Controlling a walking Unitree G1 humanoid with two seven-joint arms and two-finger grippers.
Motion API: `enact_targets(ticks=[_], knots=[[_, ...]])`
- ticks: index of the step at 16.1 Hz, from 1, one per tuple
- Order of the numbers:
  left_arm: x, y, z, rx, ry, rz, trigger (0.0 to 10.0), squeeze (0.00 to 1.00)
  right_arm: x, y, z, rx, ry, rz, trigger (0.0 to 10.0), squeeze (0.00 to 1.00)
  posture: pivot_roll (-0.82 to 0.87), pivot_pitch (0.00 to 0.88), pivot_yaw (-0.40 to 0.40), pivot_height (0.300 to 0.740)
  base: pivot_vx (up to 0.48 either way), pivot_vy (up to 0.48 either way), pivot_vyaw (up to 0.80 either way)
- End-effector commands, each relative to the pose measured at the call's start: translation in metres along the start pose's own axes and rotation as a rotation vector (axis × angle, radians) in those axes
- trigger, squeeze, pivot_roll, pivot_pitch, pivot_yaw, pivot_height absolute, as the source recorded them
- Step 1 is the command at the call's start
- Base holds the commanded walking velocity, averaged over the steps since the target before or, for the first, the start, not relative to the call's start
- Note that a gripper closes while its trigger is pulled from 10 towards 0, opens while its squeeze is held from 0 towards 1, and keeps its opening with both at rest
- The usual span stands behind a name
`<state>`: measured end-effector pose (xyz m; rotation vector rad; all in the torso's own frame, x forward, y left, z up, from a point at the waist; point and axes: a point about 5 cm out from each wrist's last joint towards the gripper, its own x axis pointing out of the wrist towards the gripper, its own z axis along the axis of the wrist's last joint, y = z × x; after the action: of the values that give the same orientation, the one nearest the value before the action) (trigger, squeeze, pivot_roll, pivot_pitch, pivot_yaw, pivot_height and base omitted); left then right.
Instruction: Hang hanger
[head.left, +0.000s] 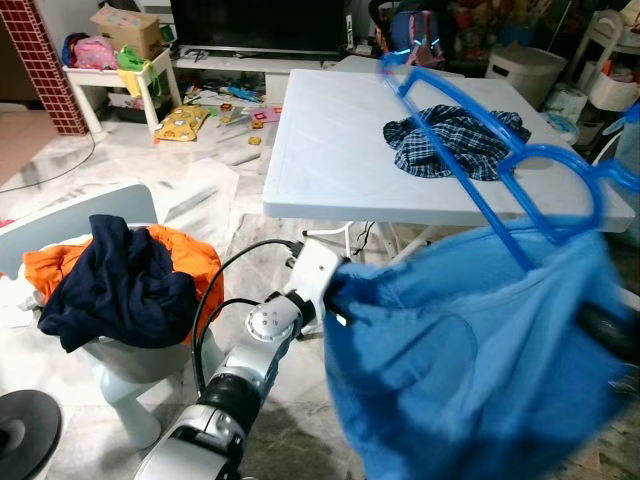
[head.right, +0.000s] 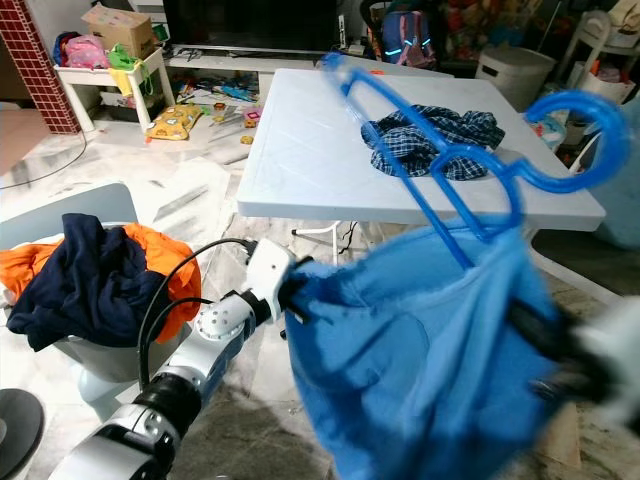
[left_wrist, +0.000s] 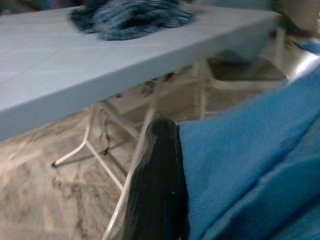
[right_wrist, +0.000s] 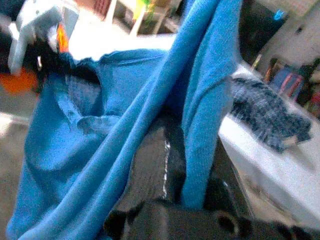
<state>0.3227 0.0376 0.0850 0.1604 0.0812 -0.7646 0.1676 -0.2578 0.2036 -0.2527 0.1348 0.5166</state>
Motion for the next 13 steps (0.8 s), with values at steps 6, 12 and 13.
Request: enact_targets(ticks=[6, 12, 13], knots=[[-0.011, -0.037, 0.001, 0.234, -0.038, -0.386, 10.0, 1.00, 0.026, -0.004, -0.025, -0.198, 0.173, 0.024, 10.0, 0.00, -0.05, 0.000, -0.044, 0.740, 0.000, 0.000, 0.00], [-0.026, -0.038, -0.003, 0.408, -0.031, -0.533, 10.0, 1.00, 0.045, -0.026, -0.034, -0.291, 0.192, -0.037, 10.0, 0.00, -0.05, 0.000, -0.050, 0.740, 0.000, 0.000, 0.00], [-0.026, -0.037, -0.003, 0.410, -0.029, -0.531, 10.0, 1.00, 0.045, -0.027, -0.035, -0.289, 0.195, -0.037, 10.0, 0.00, -0.04, 0.000, -0.051, 0.740, 0.000, 0.000, 0.00]])
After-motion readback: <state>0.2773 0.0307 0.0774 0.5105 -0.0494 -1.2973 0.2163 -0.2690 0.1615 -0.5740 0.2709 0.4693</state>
